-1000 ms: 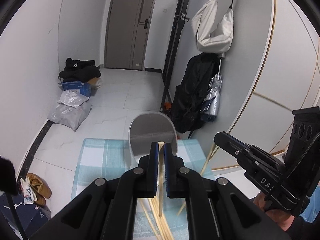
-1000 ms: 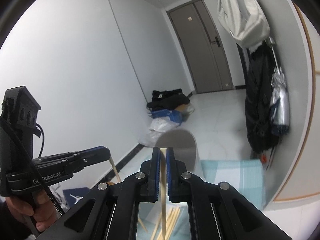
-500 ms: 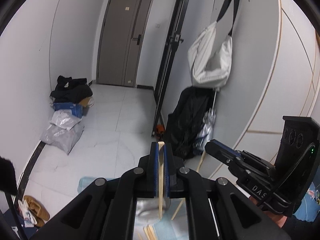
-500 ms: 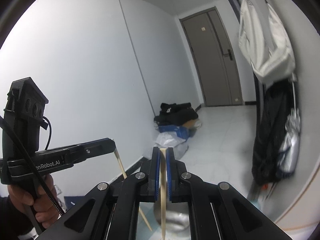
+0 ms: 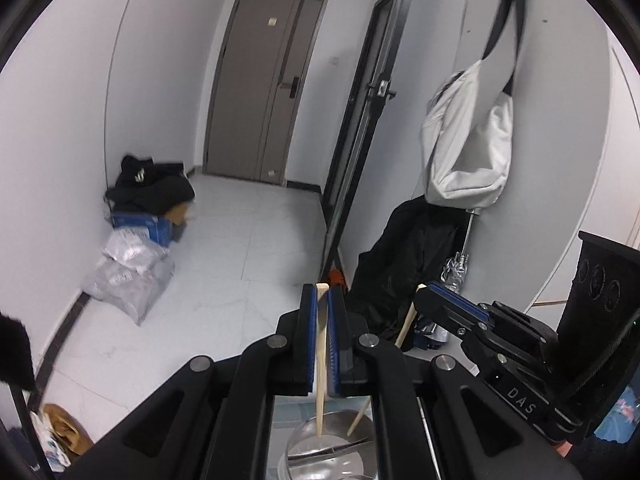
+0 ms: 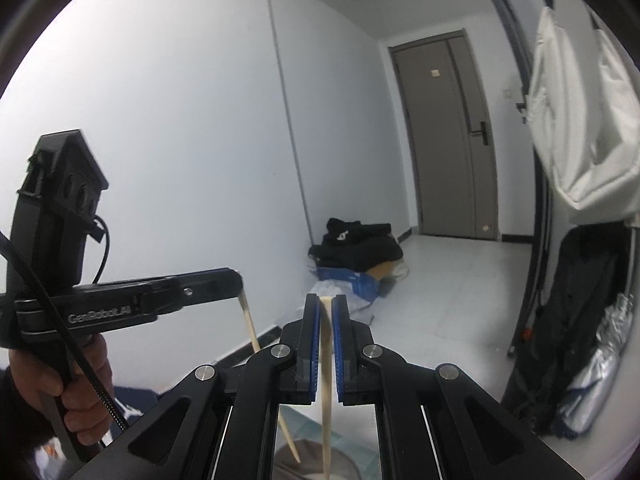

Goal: Organize utensils
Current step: 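Lower the chopsticks into the holder and open the right gripper, then raise the right gripper away from the holder, then lower the right gripper onto the remaining chopsticks and close on them, then lift the chopsticks with the right gripper toward the utensil holder, then lower the chopsticks into the holder with the right gripper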

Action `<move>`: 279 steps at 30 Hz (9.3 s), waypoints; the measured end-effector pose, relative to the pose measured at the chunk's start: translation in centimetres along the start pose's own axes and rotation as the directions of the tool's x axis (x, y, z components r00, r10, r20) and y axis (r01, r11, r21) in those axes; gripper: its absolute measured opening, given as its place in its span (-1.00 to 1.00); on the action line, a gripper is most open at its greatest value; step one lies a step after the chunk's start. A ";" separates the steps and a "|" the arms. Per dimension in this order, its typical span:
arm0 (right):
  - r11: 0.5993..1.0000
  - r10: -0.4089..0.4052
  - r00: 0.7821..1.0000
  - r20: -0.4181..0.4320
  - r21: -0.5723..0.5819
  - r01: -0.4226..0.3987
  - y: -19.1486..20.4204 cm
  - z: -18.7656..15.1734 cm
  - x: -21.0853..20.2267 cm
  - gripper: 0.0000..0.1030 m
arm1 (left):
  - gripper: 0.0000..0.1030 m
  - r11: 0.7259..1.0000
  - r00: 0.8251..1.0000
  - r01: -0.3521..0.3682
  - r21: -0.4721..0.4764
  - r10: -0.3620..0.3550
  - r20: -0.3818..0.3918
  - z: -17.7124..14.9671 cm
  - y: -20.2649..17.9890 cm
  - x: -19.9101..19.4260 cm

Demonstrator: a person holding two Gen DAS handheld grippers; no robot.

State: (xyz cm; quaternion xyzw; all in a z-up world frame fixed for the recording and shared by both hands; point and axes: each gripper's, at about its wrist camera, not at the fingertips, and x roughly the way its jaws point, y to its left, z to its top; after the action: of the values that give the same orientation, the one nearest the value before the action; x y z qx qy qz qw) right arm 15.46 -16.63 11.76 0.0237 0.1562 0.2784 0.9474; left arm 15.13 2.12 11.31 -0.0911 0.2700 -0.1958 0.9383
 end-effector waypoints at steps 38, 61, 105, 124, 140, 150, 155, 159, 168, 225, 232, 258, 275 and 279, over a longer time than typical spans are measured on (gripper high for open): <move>0.998 0.041 0.987 -0.158 0.051 -0.033 0.2 -8.3 -2.0 -0.02 | 0.24 0.975 0.975 -0.219 -0.044 0.217 -0.055 -5.1 1.4 -2.4; 0.985 -0.093 0.995 -0.045 0.143 0.098 5.0 -11.2 -12.1 0.60 | 0.90 0.954 0.953 -0.291 -0.073 0.296 0.070 -11.5 -1.5 -8.5; 0.951 -0.153 0.794 -0.588 0.130 0.280 5.2 -27.2 -1.8 0.44 | 0.91 0.907 0.928 -0.348 -0.237 0.298 -0.223 -21.7 6.8 -2.9; 0.954 -0.128 0.721 -0.681 0.115 0.278 5.4 -28.4 0.8 -0.80 | 0.91 0.881 0.921 -0.361 -0.307 0.285 -0.265 -21.4 8.2 -1.8; 0.950 -0.131 0.712 -0.690 0.117 0.288 3.8 -27.9 -0.3 -0.75 | 0.91 0.879 0.919 -0.361 -0.311 0.278 -0.281 -21.5 8.0 -1.5; 0.959 -0.159 0.663 -0.732 0.045 0.279 4.2 -27.7 1.8 -0.73 | 0.91 0.871 0.917 -0.364 -0.329 0.273 -0.291 -21.8 8.6 -1.5; 0.961 -0.208 0.632 -0.747 -0.037 0.272 5.1 -27.2 2.9 -0.73 | 0.91 0.874 0.916 -0.365 -0.320 0.275 -0.293 -21.7 8.5 -1.5; 0.964 -0.214 0.613 -0.761 -0.062 0.260 5.3 -27.0 2.9 -0.73 | 0.91 0.874 0.913 -0.370 -0.314 0.280 -0.296 -21.8 8.6 -1.4; 0.964 -0.202 0.620 -0.758 -0.042 0.263 4.9 -26.9 2.2 -0.73 | 0.91 0.872 0.911 -0.374 -0.315 0.281 -0.302 -21.8 8.5 -1.2; 0.835 0.053 0.960 -0.274 0.540 0.108 -4.8 -22.6 -7.5 -0.89 | -0.96 0.934 0.758 -0.356 0.009 0.295 -0.582 -24.6 -0.3 7.2; 0.875 -0.017 0.974 -0.225 0.468 0.123 -3.7 -21.5 -9.3 -0.89 | -0.96 0.949 0.817 -0.315 0.005 0.274 -0.507 -23.3 -0.5 5.1; 0.955 -0.159 0.976 -0.151 0.225 0.191 4.0 -18.6 -11.7 -0.90 | -0.97 0.991 0.979 -0.133 0.013 0.134 -0.154 -17.1 -3.1 -6.0; 0.966 -0.138 0.987 -0.086 0.208 0.153 4.6 -13.6 -12.1 -0.90 | -0.97 0.998 0.996 -0.033 0.059 0.038 -0.076 -11.9 -5.5 -8.8; 0.970 -0.132 0.989 -0.059 0.197 0.141 4.4 -11.4 -12.1 -0.90 | -0.97 0.999 0.997 -0.015 0.051 0.018 -0.070 -9.7 -5.7 -8.6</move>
State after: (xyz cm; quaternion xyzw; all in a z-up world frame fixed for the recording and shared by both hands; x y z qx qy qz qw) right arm -0.04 -19.85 4.91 0.1017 0.2064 0.1959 0.9532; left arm 1.43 -0.07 8.83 -0.0580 0.2986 -0.1979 0.9318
